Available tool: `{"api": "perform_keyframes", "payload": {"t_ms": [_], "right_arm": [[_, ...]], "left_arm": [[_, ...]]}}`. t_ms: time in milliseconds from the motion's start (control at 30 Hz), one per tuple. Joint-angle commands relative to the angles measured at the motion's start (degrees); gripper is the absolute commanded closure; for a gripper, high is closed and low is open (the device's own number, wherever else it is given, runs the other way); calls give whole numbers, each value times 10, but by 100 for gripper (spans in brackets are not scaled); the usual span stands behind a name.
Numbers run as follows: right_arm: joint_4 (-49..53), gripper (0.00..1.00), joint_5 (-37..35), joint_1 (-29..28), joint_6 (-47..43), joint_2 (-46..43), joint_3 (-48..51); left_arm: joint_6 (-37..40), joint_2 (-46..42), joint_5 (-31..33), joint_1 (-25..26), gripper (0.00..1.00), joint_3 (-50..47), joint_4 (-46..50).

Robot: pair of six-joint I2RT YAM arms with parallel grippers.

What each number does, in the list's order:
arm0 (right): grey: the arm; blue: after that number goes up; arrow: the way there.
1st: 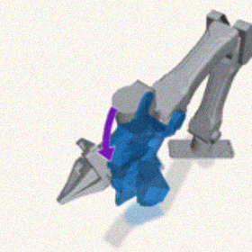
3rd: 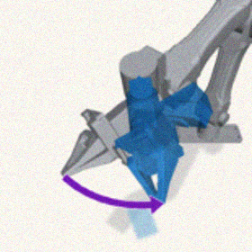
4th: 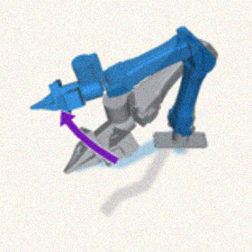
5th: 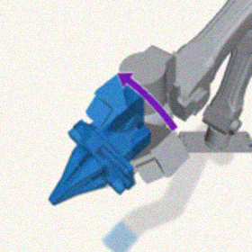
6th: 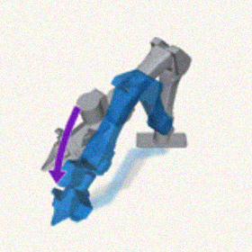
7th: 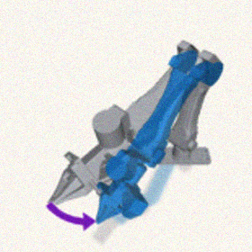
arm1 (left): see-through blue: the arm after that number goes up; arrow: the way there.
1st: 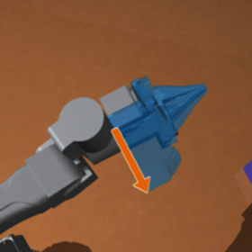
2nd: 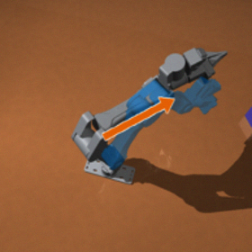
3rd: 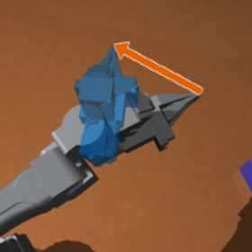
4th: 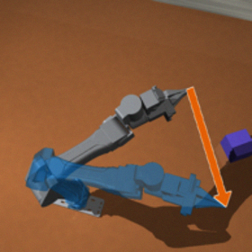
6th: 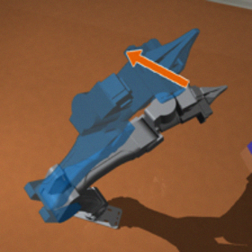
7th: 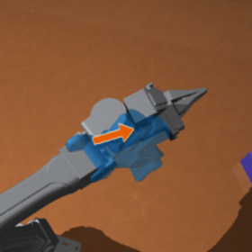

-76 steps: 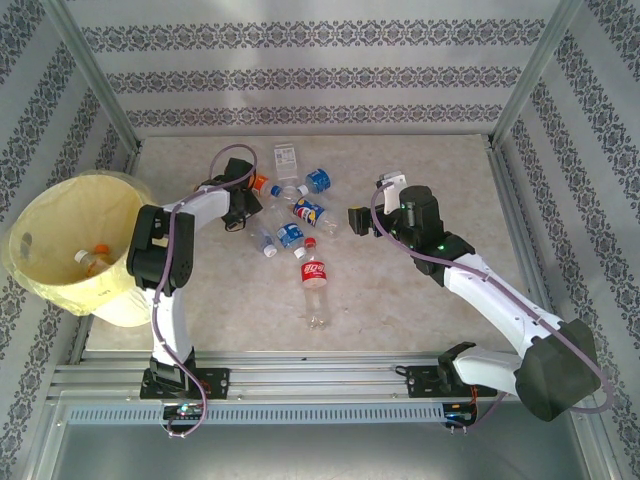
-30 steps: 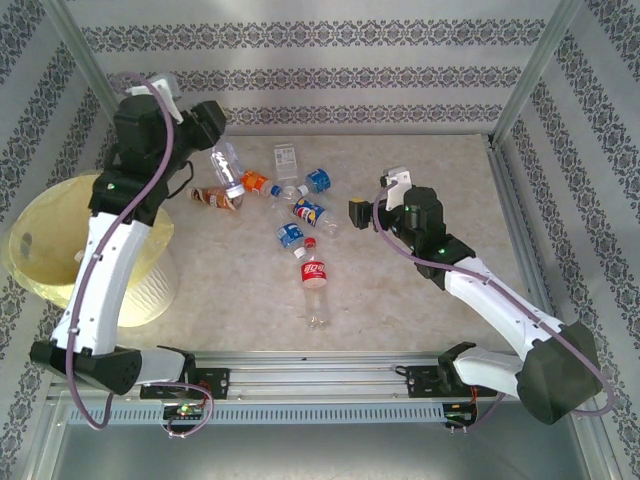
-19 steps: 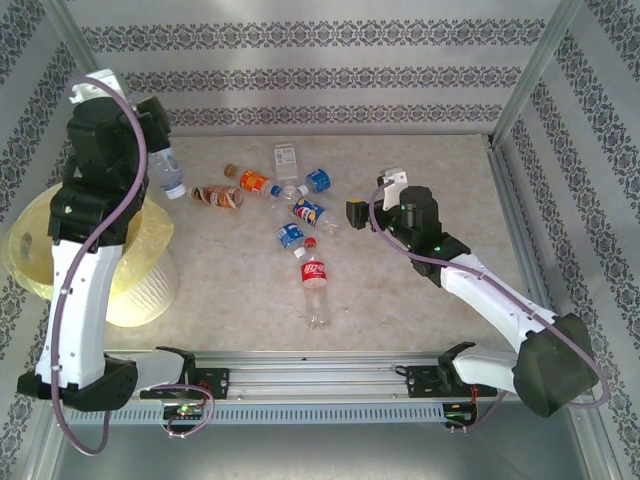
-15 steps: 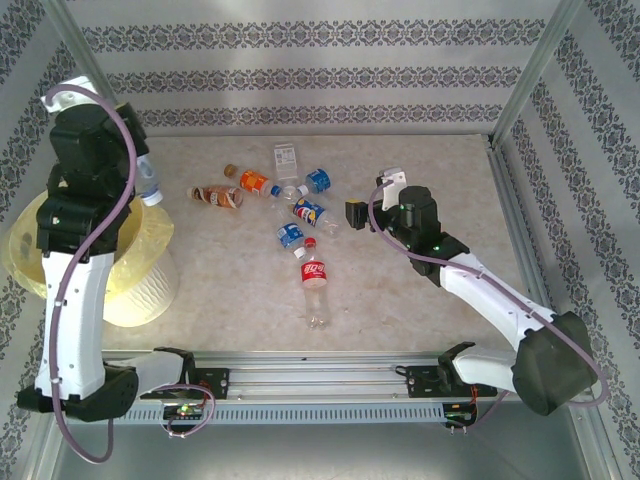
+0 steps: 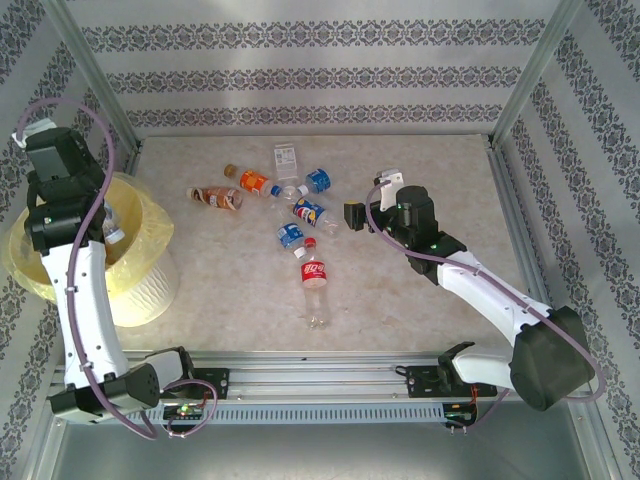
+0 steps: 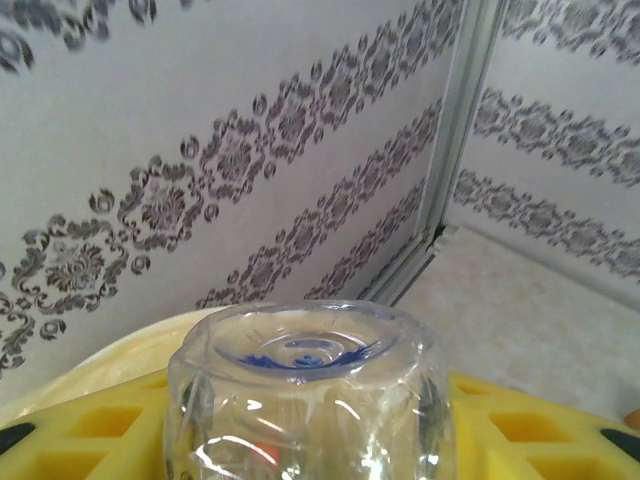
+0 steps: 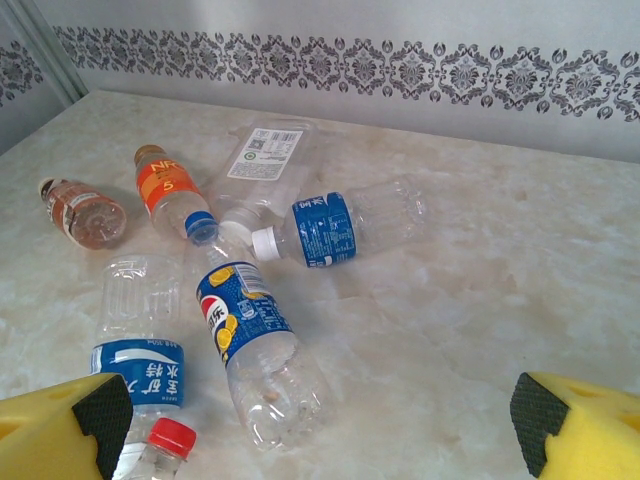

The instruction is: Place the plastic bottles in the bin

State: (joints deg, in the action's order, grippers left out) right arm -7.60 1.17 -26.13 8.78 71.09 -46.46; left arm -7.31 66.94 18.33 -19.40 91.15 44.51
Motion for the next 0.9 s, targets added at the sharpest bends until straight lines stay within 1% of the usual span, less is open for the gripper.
{"api": "perform_keyframes", "payload": {"t_ms": [0, 133, 233, 300, 400, 633, 767, 867], "right_arm": [[-13, 2, 9, -1, 3, 9, -20], [-14, 2, 13, -1, 4, 17, -26], [-17, 2, 16, -1, 6, 24, -29], [-18, 2, 18, -2, 8, 27, -31], [-18, 2, 20, -1, 11, 31, -33], [-19, 2, 21, -2, 13, 32, -33], [-19, 2, 20, -2, 13, 30, -31], [-19, 2, 19, -2, 13, 28, -29]], "left_arm": [[28, -14, -34, -13, 45, -25, -14], [30, -21, -53, -15, 43, -54, -5], [23, -30, -78, -15, 35, -72, 4], [21, -33, -96, -15, 28, -78, 8], [15, -39, -114, -15, 23, -78, 14], [-10, -41, -158, -15, 18, -56, 24], [-39, -35, -179, -15, 16, -41, 33], [-75, -31, -193, -13, 15, -29, 36]]}}
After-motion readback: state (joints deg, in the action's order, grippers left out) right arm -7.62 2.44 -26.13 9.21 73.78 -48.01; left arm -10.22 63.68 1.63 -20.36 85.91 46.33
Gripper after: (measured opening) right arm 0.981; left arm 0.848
